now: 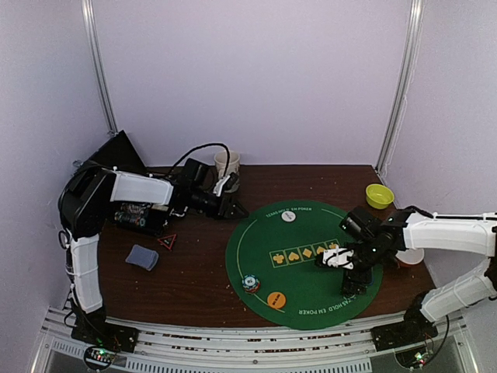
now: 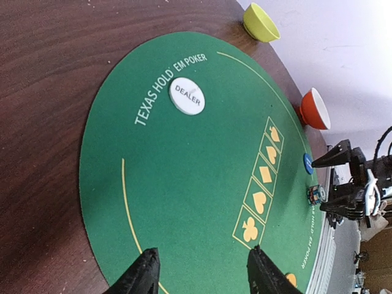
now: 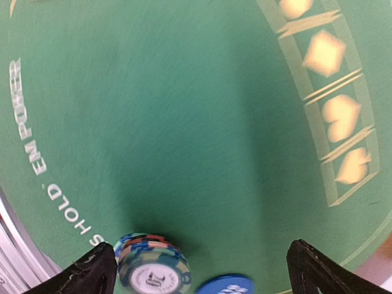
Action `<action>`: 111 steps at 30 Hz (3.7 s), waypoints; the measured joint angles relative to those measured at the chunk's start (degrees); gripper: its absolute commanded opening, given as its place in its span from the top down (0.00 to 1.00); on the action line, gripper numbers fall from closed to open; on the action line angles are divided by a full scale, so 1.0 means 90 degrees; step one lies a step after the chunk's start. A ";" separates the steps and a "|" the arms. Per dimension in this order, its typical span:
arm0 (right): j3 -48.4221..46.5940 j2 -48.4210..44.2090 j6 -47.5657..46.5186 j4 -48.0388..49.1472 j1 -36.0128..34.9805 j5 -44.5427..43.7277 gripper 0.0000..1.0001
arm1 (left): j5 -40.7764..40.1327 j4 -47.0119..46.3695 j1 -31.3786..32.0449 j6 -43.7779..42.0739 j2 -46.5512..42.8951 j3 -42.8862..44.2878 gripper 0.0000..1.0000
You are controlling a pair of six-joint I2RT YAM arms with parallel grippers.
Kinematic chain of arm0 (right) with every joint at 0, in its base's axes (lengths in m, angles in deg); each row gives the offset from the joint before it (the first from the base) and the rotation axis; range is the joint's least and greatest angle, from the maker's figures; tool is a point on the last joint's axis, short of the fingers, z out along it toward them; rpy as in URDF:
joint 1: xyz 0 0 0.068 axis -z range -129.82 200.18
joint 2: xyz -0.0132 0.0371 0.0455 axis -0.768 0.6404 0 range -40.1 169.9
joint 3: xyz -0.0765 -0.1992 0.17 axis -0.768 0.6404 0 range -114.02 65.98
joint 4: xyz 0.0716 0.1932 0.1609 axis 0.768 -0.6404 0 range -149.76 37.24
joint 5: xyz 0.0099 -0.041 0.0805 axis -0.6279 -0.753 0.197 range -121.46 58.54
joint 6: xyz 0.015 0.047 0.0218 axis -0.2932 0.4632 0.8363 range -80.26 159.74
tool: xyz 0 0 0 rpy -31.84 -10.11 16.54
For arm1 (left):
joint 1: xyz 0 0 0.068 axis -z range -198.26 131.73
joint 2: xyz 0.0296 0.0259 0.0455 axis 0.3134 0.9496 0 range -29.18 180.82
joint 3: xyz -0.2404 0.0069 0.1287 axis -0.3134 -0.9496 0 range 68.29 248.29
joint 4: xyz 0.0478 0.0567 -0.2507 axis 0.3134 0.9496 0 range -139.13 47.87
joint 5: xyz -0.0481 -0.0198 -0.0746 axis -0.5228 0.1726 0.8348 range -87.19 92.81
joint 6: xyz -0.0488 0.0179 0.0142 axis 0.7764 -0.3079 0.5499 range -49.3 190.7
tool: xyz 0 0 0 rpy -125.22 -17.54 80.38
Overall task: Distribute texas hold em gaming equipment
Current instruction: Move the poker card to the center of the board.
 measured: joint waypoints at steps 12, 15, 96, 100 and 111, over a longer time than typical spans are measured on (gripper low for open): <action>-0.1763 -0.1348 0.1166 0.1610 0.0015 -0.0656 0.00 | -0.1047 0.1144 0.0000 -0.0595 -0.1450 0.0012 0.38; -0.2453 -0.1107 0.1889 0.1953 0.0066 -0.0877 0.00 | -0.1727 0.1622 -0.0002 -0.0855 -0.2008 0.0019 0.32; -0.4289 0.1729 0.2897 0.3092 0.0831 -0.0605 0.00 | -0.4286 0.4352 -0.2312 -0.1122 -0.2497 -0.0102 0.15; -0.4306 0.1882 0.2880 0.3009 0.0831 -0.0588 0.00 | -0.4260 0.4597 -0.2312 -0.0901 -0.3208 -0.0712 0.15; -0.4308 0.1953 0.2846 0.3009 0.0831 -0.0308 0.00 | -0.4257 0.4857 -0.2380 0.0080 -0.4427 -0.2193 0.09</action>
